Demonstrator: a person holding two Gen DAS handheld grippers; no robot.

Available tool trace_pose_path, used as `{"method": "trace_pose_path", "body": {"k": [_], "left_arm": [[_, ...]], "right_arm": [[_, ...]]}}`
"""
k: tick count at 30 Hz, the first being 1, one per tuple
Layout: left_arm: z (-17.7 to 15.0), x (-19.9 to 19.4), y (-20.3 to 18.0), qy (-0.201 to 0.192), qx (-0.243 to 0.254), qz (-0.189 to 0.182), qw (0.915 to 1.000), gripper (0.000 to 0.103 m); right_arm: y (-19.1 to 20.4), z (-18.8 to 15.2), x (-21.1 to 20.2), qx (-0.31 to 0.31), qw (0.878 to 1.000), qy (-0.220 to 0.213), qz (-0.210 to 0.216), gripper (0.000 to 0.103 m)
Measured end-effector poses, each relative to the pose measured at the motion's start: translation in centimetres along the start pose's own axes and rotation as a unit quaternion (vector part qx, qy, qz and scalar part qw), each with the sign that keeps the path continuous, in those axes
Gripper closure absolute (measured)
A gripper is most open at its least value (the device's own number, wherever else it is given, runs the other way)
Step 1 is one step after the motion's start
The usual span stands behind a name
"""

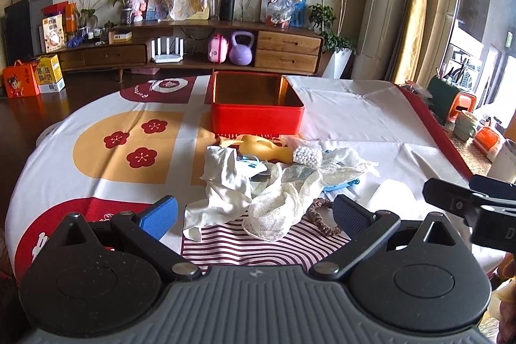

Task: Organize soft objects
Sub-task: 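Reach both grippers into the cloth pile and close on white cloths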

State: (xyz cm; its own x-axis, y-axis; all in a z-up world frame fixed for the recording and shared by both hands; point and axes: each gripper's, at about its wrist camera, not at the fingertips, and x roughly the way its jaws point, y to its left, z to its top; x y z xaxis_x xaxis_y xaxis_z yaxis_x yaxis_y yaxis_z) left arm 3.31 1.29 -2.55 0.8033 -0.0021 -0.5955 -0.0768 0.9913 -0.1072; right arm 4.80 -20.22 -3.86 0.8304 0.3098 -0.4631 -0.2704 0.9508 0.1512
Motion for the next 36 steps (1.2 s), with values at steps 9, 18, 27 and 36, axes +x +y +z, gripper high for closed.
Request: {"method": "trace_pose_path", "body": {"k": [9,18,27,36], "left_arm": [[1.2,3.9,1.2,0.002,-0.012,0.034,0.9993,0.000],[1.5,8.7,2.0,0.027,0.007,0.061,0.9978,0.001],[0.7,12.2,3.5,0.063,0.004,0.052,0.9966,0.005],[0.7,14.9,4.4,0.101,-0.019,-0.001,0.9947,0.026]], "right_arm": [[-2.6,0.3,3.3,-0.002,0.999,0.040,-0.018,0.005],[-5.3,-0.2,7.5,-0.018,0.995,0.084,-0.050,0.005],[-7.1,-1.1,11.6,-0.019,0.991,0.114,-0.061,0.006],[-8.1,-2.0,13.3,-0.002,0.988,0.144,-0.048,0.014]]}}
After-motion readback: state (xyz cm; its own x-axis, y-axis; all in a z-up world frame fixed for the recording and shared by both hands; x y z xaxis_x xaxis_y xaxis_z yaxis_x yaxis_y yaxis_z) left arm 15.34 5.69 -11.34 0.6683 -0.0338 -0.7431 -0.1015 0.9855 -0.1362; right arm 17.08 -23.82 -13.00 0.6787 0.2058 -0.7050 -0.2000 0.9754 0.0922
